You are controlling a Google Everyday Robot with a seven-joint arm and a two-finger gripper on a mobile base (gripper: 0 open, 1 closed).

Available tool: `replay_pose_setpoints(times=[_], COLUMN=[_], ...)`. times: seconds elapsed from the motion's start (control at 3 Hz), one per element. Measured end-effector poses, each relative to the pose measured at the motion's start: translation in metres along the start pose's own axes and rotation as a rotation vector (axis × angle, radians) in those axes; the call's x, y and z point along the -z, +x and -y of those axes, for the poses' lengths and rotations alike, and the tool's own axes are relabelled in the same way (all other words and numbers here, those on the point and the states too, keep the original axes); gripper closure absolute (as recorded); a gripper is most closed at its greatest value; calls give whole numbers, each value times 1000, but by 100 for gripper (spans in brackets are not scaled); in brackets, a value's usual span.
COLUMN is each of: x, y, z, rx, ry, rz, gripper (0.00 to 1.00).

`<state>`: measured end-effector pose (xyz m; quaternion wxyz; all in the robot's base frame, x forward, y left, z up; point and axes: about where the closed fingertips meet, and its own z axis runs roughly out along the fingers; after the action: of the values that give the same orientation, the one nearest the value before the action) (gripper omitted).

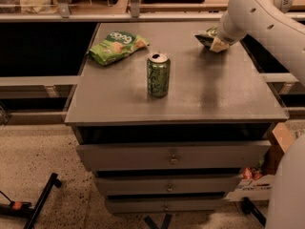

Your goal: Move green jalapeno chip bag near green can

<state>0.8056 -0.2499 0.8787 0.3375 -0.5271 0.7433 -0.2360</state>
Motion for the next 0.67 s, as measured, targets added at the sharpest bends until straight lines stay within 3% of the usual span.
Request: replay_pose_setpoints(times=[0.67], x=[-4], y=[1], z=[-3], rx=[11], ry=[0], rz=[-18], gripper=[87])
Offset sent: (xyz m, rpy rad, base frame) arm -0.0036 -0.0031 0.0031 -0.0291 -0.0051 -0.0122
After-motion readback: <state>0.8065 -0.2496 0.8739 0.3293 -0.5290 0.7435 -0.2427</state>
